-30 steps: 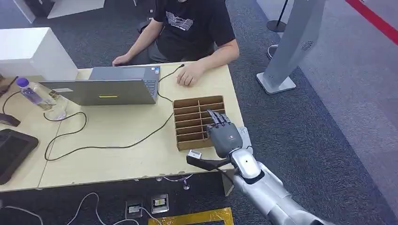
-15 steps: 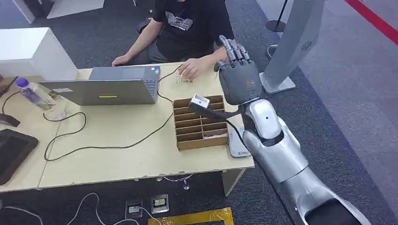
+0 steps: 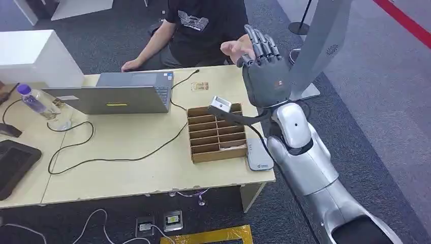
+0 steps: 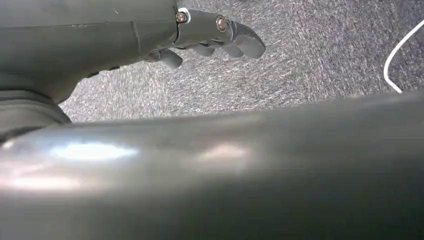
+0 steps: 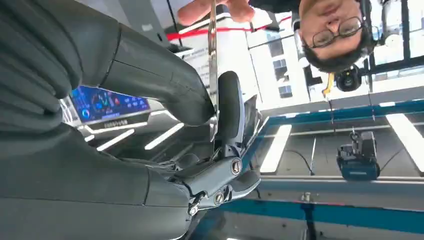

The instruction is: Pass the card to the sensor for recognition and then transmit it.

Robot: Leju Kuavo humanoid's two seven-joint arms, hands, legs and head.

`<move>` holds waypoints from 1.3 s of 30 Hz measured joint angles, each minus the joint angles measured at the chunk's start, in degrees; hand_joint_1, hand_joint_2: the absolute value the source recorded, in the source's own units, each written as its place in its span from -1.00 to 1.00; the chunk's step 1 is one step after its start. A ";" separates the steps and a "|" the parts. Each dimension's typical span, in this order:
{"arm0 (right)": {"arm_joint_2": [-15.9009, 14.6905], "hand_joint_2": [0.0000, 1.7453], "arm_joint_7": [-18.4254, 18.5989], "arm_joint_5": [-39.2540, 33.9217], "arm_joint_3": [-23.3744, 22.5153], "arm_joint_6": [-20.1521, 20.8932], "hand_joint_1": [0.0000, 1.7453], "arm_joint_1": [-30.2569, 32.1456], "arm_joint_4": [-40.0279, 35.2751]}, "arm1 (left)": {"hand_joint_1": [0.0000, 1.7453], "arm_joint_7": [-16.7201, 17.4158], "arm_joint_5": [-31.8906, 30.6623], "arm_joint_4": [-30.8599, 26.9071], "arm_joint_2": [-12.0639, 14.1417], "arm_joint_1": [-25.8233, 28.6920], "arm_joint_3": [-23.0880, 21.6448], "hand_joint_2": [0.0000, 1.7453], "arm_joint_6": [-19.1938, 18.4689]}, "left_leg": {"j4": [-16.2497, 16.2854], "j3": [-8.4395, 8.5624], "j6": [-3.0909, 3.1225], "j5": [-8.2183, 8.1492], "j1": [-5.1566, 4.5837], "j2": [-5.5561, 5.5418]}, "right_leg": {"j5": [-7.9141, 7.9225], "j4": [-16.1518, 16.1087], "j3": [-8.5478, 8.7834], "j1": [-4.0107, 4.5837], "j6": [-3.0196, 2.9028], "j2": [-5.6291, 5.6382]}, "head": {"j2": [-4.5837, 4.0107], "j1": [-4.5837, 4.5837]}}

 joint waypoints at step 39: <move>9.09 -1.00 1.16 7.37 1.75 -6.91 -1.00 -13.16 36.63 | -1.00 -0.28 1.40 0.00 -0.15 -0.51 -0.52 -1.00 -0.46 | 0.01 -0.04 0.00 0.01 0.02 -0.01 | -0.01 0.00 -0.07 0.02 -0.02 -0.01 | 0.00 0.00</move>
